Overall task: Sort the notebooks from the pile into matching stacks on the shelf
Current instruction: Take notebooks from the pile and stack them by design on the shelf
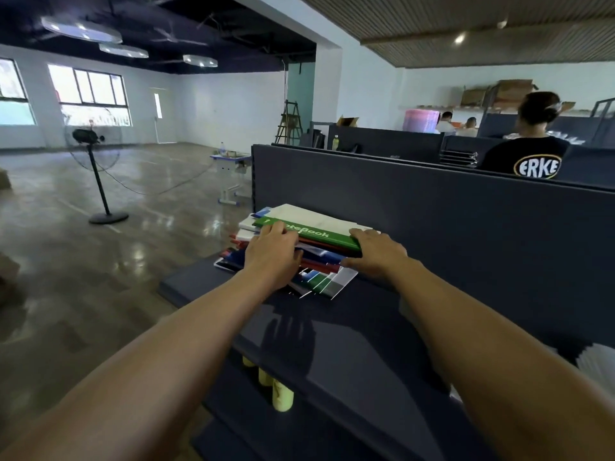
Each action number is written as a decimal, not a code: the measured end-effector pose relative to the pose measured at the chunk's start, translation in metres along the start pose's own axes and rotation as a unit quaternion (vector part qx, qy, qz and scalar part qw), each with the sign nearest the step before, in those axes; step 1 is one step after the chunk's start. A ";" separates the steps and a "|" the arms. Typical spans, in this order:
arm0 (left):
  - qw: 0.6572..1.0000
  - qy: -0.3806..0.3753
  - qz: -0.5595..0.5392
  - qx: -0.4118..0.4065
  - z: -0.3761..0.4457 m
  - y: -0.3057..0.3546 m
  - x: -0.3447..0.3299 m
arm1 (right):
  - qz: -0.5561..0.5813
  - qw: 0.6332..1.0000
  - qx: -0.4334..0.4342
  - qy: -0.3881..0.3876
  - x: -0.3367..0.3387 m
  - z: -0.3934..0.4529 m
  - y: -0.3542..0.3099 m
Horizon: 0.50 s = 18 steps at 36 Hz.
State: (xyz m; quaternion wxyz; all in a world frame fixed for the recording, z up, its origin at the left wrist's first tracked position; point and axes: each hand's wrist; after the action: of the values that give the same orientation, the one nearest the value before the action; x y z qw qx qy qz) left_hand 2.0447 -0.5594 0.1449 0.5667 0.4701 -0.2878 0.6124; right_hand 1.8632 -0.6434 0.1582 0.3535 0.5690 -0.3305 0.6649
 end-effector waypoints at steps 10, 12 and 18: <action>0.999 0.039 -0.004 -0.022 0.016 -0.008 -0.008 | -0.071 0.996 0.045 -0.043 0.020 0.007 -0.001; 0.999 0.045 -0.007 -0.028 0.017 -0.009 -0.009 | -0.093 0.994 0.046 -0.039 0.020 0.006 -0.002; 0.997 0.064 -0.009 -0.050 0.016 -0.010 -0.011 | -0.143 0.989 0.042 -0.002 0.018 0.003 -0.009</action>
State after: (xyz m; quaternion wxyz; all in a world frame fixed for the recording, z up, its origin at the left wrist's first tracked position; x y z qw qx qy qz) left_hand 2.0572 -0.5768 0.1395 0.6124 0.4038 -0.2766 0.6208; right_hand 1.8703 -0.6400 0.1769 0.4202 0.6260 -0.2175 0.6199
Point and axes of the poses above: each hand's wrist, its own z-axis towards the middle knuckle, its own x-axis out of the back of the hand, y = z × x, and after that the axes turned 6 degrees about x, right-handed
